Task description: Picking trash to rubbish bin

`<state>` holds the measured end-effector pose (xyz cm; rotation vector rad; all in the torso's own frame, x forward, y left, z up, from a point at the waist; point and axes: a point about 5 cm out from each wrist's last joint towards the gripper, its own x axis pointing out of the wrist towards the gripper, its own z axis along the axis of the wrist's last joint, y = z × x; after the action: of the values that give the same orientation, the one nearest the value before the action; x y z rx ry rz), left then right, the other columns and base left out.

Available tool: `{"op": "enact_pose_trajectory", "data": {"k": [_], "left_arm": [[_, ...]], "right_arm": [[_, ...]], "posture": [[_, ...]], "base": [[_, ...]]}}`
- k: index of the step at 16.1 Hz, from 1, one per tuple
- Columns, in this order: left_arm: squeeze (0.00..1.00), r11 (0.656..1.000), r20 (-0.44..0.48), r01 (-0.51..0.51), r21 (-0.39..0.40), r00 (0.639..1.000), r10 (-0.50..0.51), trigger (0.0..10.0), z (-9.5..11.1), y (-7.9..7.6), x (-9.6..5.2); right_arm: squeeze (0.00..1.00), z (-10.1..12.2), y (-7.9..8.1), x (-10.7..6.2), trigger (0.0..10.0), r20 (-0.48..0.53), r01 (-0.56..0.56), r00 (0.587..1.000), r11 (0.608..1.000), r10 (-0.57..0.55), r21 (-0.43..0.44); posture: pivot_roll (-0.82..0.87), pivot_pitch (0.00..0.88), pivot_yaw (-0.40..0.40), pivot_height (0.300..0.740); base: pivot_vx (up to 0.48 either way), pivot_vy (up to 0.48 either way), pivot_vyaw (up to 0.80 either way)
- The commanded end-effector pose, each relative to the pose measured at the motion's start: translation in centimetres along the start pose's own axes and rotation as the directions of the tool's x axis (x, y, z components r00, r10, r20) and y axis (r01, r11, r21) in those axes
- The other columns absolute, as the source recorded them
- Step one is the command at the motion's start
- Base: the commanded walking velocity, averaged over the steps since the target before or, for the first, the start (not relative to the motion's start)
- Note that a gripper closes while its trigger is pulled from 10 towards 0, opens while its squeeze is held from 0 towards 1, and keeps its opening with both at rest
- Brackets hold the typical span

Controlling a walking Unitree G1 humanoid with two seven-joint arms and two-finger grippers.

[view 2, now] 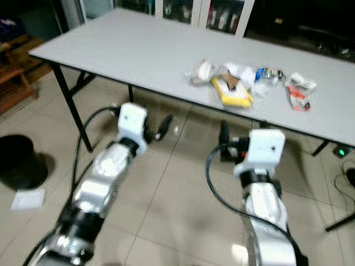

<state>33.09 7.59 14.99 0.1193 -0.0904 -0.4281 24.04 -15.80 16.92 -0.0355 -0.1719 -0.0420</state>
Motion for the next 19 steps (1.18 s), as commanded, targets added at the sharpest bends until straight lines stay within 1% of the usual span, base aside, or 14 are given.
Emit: {"op": "enact_pose_trajectory", "data": {"k": [1,2,3,5,7,9,12,13,15,16,17,18,19], "left_arm": [[0.0,1.0,0.003,0.016,0.007,1.0,-0.016,10.0,0.3,-0.1,0.4],[0.0,1.0,0.001,0.016,0.007,1.0,-0.016,10.0,0.2,0.0,0.4],[0.0,1.0,-0.014,0.021,0.017,1.0,-0.02,10.0,0.0,0.4,0.5],[0.0,0.999,-0.022,0.03,0.029,0.999,-0.029,10.0,-0.1,0.6,0.6],[0.0,0.999,-0.035,0.039,0.026,0.999,-0.038,10.0,-0.2,0.8,0.8],[0.0,0.997,-0.049,0.063,0.036,0.997,-0.062,10.0,-0.2,1.0,1.0],[0.0,0.995,-0.07,0.088,0.05,0.994,-0.084,10.0,-0.6,1.1,0.7],[0.0,0.994,-0.093,0.099,0.048,0.991,-0.094,10.0,-1.0,1.2,0.5],[0.0,0.991,-0.107,0.123,0.046,0.987,-0.118,10.0,-1.1,1.1,0.5],[0.0,0.986,-0.112,0.161,0.044,0.981,-0.155,10.0,-1.1,0.6,0.6],[0.0,0.983,-0.129,0.181,0.041,0.976,-0.175,10.0,-1.4,0.2,0.7],[0.0,0.983,-0.163,0.183,-0.002,0.97,-0.181,10.0,-1.9,0.1,0.6],[0.0,0.981,-0.169,0.191,0.027,0.968,-0.184,10.0,-2.1,0.1,0.3]], "right_arm": [[0.0,0.4,-0.3,0.1,10.0,0.026,0.031,0.999,1.0,-0.031,-0.003],[0.0,0.4,-0.3,0.1,10.0,0.028,0.035,0.999,0.999,-0.035,-0.003],[0.0,0.4,-0.5,0.3,10.0,0.037,0.055,0.998,0.998,-0.054,-0.011],[0.0,0.3,-0.5,0.4,10.0,0.044,0.067,0.997,0.998,-0.067,-0.006],[0.0,0.3,-0.3,0.4,10.0,0.05,0.069,0.996,0.998,-0.068,-0.005],[0.0,0.3,-0.1,0.5,10.0,0.062,0.053,0.997,0.998,-0.052,-0.019],[0.0,0.8,0.2,0.8,10.0,0.088,-0.006,0.996,0.999,0.009,-0.04],[0.0,0.7,0.6,0.6,10.0,0.086,-0.045,0.995,0.997,0.05,-0.058],[0.0,1.1,0.7,0.3,10.0,0.09,-0.08,0.992,0.994,0.086,-0.068],[0.0,1.6,0.7,-0.2,10.0,0.097,-0.117,0.987,0.989,0.125,-0.09],[0.0,1.6,0.3,-0.6,10.0,0.094,-0.136,0.984,0.983,0.149,-0.126],[0.0,1.4,-0.2,-1.0,10.0,0.089,-0.114,0.988,0.984,0.127,-0.139],[0.0,1.5,-0.6,-1.2,10.0,0.098,-0.074,0.991,0.984,0.09,-0.16]], "posture": [[0.17,0.048,-0.083,0.74],[0.17,0.048,-0.083,0.74],[0.17,0.044,-0.071,0.74],[0.18,0.041,-0.051,0.74],[0.18,0.041,-0.032,0.74],[0.19,0.047,-0.018,0.74],[0.21,0.064,-0.005,0.74],[0.21,0.068,-0.005,0.74],[0.2,0.08,0.0,0.74],[0.18,0.08,0.019,0.74],[0.15,0.072,0.029,0.74],[0.14,0.081,0.038,0.74],[0.13,0.064,0.038,0.74]], "base": [[0.0,-0.48,0.0],[0.0,-0.48,0.0],[0.0,-0.48,0.0],[0.0,-0.48,0.0],[0.0,-0.48,0.0],[0.0,-0.48,0.0],[0.0,-0.48,0.0],[0.0,-0.48,0.0],[0.0,-0.424,0.0],[0.0,-0.364,0.0],[0.0,-0.375,0.0],[0.0,0.0,0.0],[0.0,0.0,0.0]]}}
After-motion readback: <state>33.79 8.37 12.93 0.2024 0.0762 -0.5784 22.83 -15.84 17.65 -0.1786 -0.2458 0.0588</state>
